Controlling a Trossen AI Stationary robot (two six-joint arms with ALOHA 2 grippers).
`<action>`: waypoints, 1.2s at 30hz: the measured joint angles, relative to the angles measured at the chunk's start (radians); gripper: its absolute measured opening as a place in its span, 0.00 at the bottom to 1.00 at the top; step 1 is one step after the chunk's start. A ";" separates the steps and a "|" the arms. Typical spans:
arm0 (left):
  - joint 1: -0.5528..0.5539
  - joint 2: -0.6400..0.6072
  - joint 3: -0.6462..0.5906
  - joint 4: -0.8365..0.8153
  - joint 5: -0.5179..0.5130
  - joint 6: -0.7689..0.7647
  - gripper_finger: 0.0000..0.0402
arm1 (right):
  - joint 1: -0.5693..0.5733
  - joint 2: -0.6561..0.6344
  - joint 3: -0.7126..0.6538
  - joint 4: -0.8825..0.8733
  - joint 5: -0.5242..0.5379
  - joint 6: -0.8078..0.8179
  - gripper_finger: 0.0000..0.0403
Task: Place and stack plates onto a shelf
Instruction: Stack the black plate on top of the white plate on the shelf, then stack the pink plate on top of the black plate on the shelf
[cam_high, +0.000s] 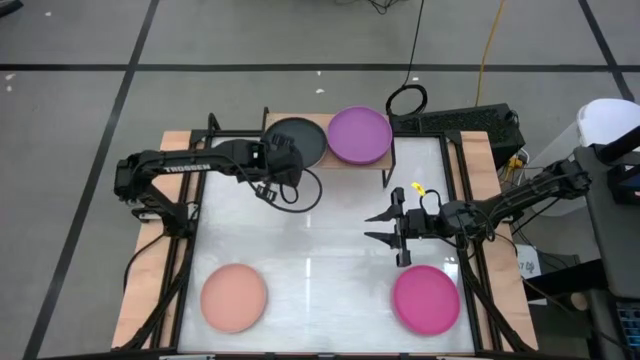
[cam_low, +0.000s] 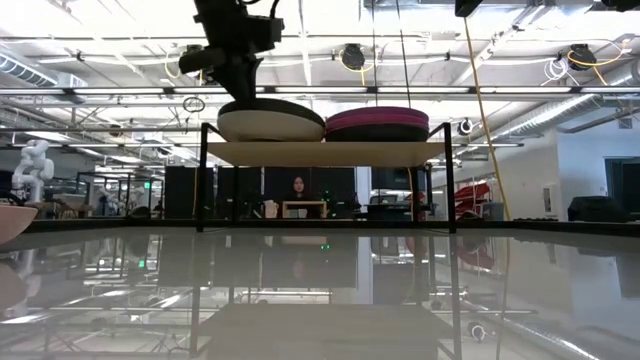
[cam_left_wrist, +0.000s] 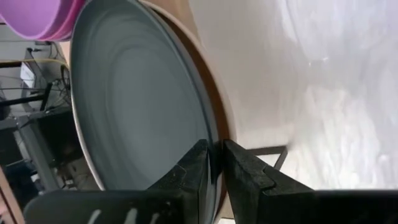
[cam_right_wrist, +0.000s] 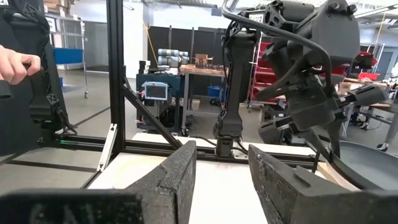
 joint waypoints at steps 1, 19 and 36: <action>0.000 0.000 0.000 0.000 0.006 -0.001 0.14 | 0.000 0.000 0.000 0.000 0.000 0.000 0.32; 0.006 -0.132 0.001 0.023 0.029 -0.056 0.45 | 0.000 0.000 0.000 -0.007 0.000 0.000 0.32; -0.045 -0.487 -0.009 0.143 0.154 -0.409 0.48 | 0.000 0.000 -0.012 -0.044 0.000 0.070 0.32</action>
